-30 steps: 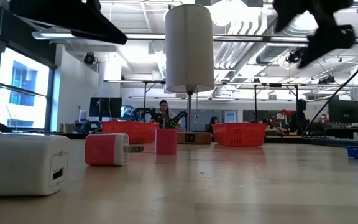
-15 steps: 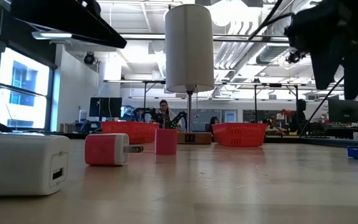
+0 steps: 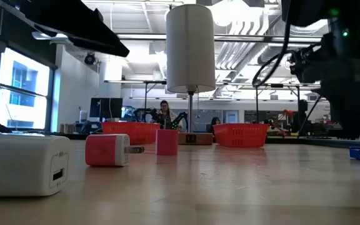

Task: Sort adapters and digital timers
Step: Put the dark blue digital timer into the left red bin

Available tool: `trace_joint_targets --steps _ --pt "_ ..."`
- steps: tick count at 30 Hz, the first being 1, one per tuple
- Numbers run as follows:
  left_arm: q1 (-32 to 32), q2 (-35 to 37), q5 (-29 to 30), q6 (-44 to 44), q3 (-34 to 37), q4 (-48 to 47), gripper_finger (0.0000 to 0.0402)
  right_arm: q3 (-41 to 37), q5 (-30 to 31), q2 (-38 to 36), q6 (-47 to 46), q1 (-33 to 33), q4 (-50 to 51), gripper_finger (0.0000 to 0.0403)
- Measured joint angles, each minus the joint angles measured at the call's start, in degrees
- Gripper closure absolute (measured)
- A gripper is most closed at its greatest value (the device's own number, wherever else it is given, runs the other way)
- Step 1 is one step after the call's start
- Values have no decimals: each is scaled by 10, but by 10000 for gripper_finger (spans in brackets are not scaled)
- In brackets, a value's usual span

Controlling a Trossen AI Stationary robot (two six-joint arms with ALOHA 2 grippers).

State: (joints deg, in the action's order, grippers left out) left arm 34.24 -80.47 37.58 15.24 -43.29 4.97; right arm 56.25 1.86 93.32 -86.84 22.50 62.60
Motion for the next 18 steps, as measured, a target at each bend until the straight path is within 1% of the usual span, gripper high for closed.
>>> trace_joint_targets --steps 3,7,10,12,14,18 --pt "0 0 0 12 0 0 138 0 -5 9 5 0 3 23" --pt "0 0 0 12 0 4 138 0 19 10 -8 0 0 23" --pt "0 0 0 9 0 15 138 0 36 10 1 0 -3 23" --pt "0 0 0 7 0 20 138 0 31 10 12 0 -3 23" --pt "0 0 0 -6 0 19 138 0 16 10 25 0 -5 23" --pt "0 0 0 -49 0 19 138 0 18 10 25 -1 14 23"
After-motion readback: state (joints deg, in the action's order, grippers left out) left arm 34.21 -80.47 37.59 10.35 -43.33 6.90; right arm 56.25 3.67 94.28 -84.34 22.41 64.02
